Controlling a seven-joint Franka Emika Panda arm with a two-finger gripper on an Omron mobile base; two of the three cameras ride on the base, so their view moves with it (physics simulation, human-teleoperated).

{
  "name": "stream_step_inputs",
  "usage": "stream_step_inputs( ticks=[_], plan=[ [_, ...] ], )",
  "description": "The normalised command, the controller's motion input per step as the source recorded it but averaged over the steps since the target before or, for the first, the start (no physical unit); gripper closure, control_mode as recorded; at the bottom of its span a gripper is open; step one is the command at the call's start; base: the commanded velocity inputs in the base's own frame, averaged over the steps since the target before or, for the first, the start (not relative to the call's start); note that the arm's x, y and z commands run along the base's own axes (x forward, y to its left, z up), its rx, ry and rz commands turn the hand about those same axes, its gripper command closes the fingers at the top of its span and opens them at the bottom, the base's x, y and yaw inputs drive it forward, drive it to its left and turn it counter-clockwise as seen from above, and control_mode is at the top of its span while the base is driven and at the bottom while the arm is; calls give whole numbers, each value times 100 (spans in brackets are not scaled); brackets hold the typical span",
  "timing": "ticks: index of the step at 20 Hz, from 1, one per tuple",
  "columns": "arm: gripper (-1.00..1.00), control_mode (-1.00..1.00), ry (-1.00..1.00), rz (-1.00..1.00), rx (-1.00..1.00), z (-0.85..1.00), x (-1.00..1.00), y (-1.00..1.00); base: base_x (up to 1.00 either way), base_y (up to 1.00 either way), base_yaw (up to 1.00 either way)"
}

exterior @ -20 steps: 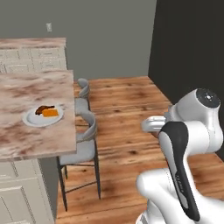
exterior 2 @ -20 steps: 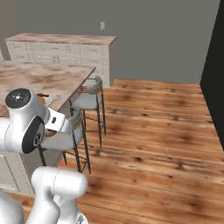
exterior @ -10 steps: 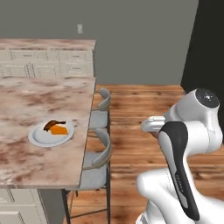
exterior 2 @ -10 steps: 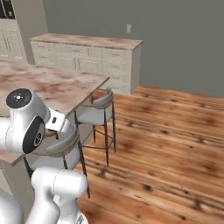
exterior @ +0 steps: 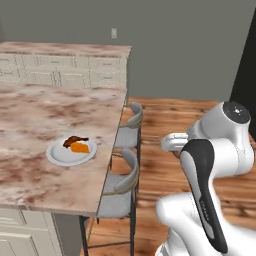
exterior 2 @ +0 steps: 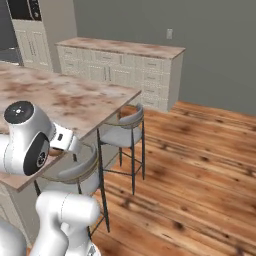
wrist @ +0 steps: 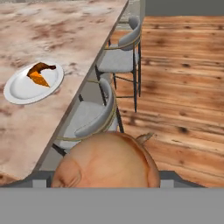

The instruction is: Take the cheese, chicken drumstick, and onion from the fridge and place them on the plate on the dining counter to create an appetizer plate.

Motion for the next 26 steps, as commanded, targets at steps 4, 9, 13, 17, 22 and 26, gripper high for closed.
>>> stream_step_inputs(
  ticks=[4,9,13,17,22,26],
  plan=[
    [100,100,0,0,0,0,0,0,99,1,18],
    [100,100,0,0,0,0,0,0,92,22,14],
    [100,100,0,0,0,0,0,0,41,49,9],
    [100,100,0,0,0,0,0,0,22,67,1],
    [100,-100,3,0,0,-6,2,32,3,14,0],
    [100,-100,0,0,0,-5,0,24,0,0,0]
  ],
)
